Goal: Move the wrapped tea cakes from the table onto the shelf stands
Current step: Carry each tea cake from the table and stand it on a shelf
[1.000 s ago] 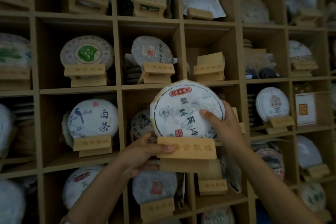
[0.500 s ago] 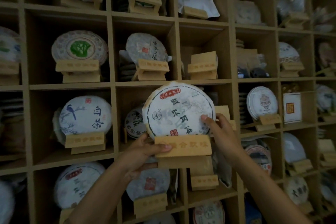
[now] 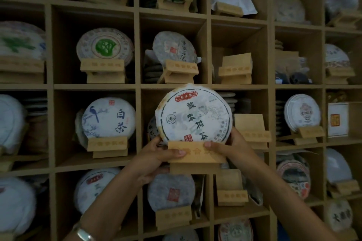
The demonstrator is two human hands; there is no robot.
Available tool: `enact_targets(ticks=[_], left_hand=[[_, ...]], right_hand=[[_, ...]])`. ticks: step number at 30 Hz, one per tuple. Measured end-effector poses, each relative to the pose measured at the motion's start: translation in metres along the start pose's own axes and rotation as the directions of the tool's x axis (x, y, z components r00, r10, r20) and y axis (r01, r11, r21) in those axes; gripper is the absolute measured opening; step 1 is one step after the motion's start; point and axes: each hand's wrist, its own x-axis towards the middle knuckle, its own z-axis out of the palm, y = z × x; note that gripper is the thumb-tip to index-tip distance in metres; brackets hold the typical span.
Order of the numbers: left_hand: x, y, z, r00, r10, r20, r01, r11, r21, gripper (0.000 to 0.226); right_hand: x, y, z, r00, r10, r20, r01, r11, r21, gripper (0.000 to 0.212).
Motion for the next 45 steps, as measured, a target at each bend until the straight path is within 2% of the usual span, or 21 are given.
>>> enact_targets(ticks=[6, 12, 17, 24, 33, 38, 42, 45], left_hand=[[0.025, 0.001, -0.019, 0.999, -0.005, -0.033, 0.006, 0.999, 0.041, 0.091], [0.056, -0.005, -0.042, 0.997, 0.005, -0.077, -0.002, 0.999, 0.039, 0.089], [0.078, -0.017, -0.056, 0.996, 0.023, -0.084, -0.022, 1.000, 0.019, 0.083], [0.105, -0.028, -0.070, 0.998, 0.033, -0.049, -0.031, 0.998, 0.046, 0.080], [0.136, -0.048, -0.081, 0.997, -0.016, -0.077, 0.022, 0.996, 0.085, 0.089], [0.144, -0.059, -0.084, 0.994, -0.017, -0.108, 0.025, 0.997, 0.073, 0.111], [0.148, -0.056, -0.085, 0.977, 0.070, -0.201, -0.029, 0.979, 0.202, 0.133], [0.150, -0.051, -0.082, 0.969, 0.163, -0.187, -0.104, 0.950, 0.294, 0.140]], right_hand=[[0.034, 0.009, 0.016, 1.000, -0.020, 0.009, 0.020, 1.000, 0.017, 0.097], [0.075, 0.029, 0.030, 0.998, -0.038, 0.039, 0.038, 0.999, 0.020, 0.105], [0.095, 0.048, 0.040, 0.996, -0.086, 0.004, 0.086, 0.996, 0.002, 0.137], [0.119, 0.071, 0.040, 0.980, -0.191, 0.046, 0.192, 0.981, -0.008, 0.124], [0.141, 0.103, 0.044, 0.988, -0.144, 0.050, 0.145, 0.989, -0.026, 0.125], [0.151, 0.116, 0.047, 0.986, -0.156, 0.065, 0.157, 0.987, -0.015, 0.119], [0.157, 0.116, 0.048, 0.980, -0.174, 0.095, 0.175, 0.984, -0.010, 0.113], [0.161, 0.117, 0.048, 0.977, -0.187, 0.101, 0.191, 0.981, -0.023, 0.115]])
